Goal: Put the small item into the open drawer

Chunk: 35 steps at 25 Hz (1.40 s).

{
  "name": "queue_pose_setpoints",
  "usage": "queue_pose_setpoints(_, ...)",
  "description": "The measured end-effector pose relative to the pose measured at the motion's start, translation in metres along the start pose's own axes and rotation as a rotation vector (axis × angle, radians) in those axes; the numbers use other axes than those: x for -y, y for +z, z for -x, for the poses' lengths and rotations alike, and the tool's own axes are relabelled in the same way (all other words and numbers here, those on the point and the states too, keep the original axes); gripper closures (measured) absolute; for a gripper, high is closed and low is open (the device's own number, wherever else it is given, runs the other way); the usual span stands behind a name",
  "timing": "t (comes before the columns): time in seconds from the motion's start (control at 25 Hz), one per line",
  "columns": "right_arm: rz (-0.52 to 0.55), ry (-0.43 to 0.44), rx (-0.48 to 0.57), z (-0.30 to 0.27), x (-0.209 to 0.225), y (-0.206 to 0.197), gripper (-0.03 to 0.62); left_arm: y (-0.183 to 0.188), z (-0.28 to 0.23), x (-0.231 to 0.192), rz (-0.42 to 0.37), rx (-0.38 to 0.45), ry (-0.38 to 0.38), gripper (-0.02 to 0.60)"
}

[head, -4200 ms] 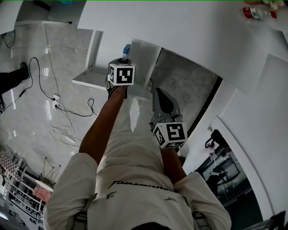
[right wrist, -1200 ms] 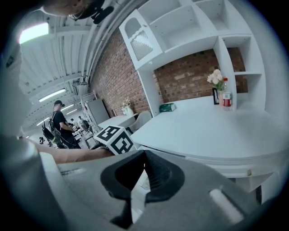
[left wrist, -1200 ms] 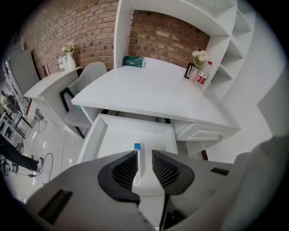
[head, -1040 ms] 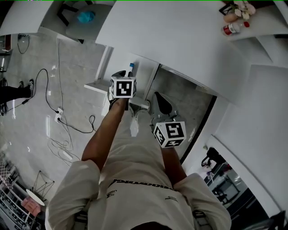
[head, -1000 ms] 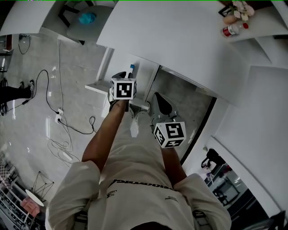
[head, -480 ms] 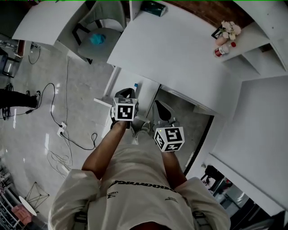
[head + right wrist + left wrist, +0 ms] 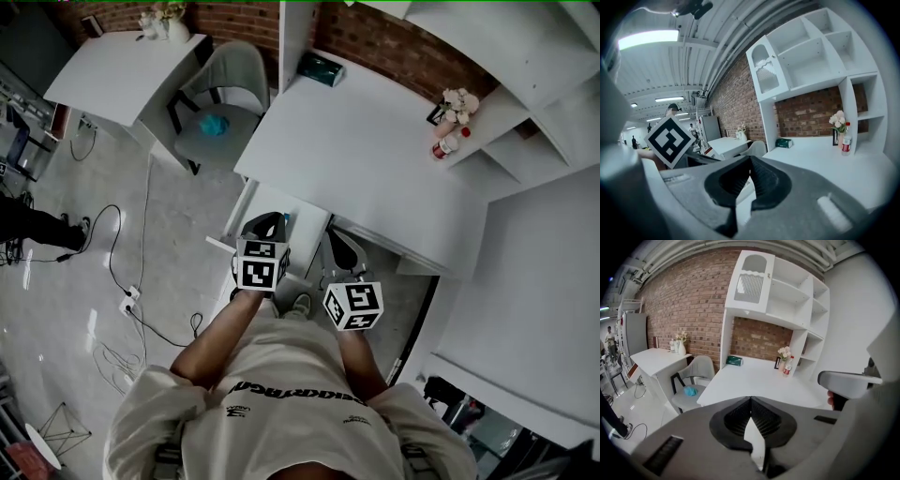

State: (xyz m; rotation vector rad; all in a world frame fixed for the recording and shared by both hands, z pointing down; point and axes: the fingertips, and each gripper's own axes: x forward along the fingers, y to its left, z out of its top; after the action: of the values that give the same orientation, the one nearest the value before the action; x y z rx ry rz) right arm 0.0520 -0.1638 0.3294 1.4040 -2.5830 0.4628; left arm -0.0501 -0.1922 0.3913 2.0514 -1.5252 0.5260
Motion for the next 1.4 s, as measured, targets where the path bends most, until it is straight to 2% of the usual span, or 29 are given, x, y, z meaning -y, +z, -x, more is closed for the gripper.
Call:
queue_pose_setpoints(0.28,0.010,-0.005,0.053,0.008,-0.009,0.025,0.595,0.022,0.035,0.004,-0.001,0.088,-0.016,0.583)
queue_pose_setpoints(0.56,0.040,0.023,0.082,0.014,-0.023,0.042,0.595,0.040,0.062,0.018,-0.021,0.220,-0.021,0.583)
queue_pose_setpoints(1.08,0.062,0.012,0.096,0.014,-0.015,0.050,0.597,0.055,0.076,0.035,-0.091,0.298,-0.014,0.583)
queue_pose_setpoints(1.4,0.071,0.012,0.105,0.007,-0.011,0.055,0.597,0.065,0.076,0.034,-0.106,0.340,0.000,0.583)
